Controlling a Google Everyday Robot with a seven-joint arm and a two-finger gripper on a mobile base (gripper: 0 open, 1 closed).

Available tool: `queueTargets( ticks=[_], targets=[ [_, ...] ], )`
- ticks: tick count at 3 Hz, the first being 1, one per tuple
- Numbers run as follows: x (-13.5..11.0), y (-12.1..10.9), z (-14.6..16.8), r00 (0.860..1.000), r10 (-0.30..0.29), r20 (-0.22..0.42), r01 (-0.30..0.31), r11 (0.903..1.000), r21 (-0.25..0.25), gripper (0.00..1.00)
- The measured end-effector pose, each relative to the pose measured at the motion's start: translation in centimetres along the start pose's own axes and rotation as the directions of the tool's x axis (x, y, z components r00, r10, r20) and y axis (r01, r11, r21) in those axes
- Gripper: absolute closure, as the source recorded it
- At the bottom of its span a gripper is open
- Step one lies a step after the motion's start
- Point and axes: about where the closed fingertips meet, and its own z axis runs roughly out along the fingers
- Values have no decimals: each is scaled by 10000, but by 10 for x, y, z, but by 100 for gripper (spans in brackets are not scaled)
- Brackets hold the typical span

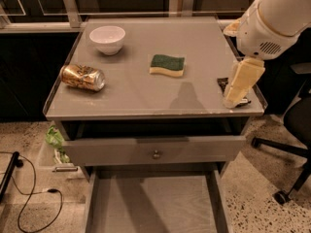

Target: Place sponge into middle drawer

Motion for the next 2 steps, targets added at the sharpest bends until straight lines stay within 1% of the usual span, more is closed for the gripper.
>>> queueTargets(
  ticks=[1,2],
  targets=[
    [-5,-28,40,9954,-148,943,168,9997,-204,0],
    [-5,-28,40,9954,-148,945,168,9997,-204,0]
  ],
)
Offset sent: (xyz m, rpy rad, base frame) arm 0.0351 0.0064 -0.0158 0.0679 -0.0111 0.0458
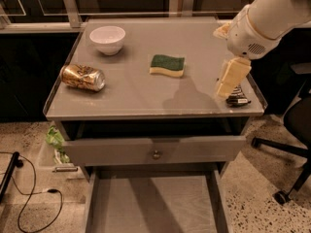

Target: Place sponge into middle drawer

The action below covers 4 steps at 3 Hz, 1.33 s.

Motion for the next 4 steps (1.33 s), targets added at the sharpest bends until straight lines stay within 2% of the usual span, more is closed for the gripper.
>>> queueTargets(
  ticks=[1,2,3,4],
  targets=[
    [-2,-10,25,9977,79,677,-73,9999,-101,0],
    [-14,-30,55,9843,112,1760,-60,9995,-303,0],
    [-32,-48,79,9617,187,2734,-5,9978,-665,0],
    [-39,-64,105,9413,649,3312,-288,9932,-1128,0]
  ],
)
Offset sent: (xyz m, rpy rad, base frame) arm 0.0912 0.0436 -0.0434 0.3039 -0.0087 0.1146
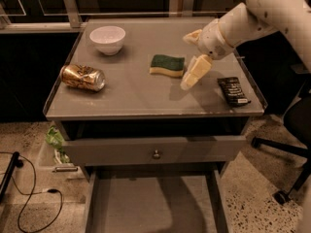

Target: Place sponge into middle drawer

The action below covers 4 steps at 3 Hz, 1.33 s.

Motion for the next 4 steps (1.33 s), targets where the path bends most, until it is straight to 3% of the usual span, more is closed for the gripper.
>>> queueTargets(
  ticks=[3,4],
  targets=[
    [27,-34,61,9951,984,71,-980,9940,-484,0],
    [27,-34,61,9951,986,74,-982,9940,-484,19]
  ],
)
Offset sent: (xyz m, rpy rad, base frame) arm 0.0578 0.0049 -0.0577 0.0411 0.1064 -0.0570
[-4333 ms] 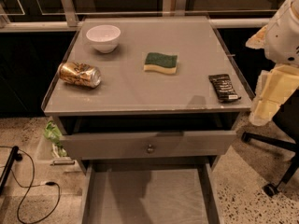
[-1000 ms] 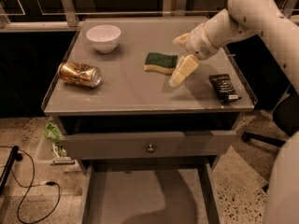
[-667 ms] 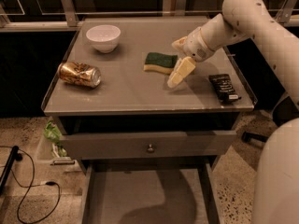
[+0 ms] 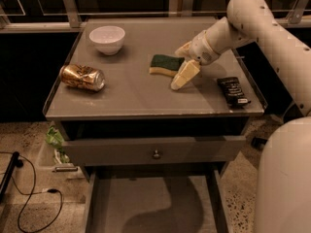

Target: Place sponge into middle drawer

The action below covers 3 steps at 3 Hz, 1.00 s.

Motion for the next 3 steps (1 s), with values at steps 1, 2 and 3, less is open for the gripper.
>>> queueTargets(
  ticks=[1,2,3],
  targets=[
    [0,0,0,10000,0,0,0,10000,-1,42],
    [0,0,0,10000,0,0,0,10000,-1,65],
    [0,0,0,10000,0,0,0,10000,-1,88]
  ],
)
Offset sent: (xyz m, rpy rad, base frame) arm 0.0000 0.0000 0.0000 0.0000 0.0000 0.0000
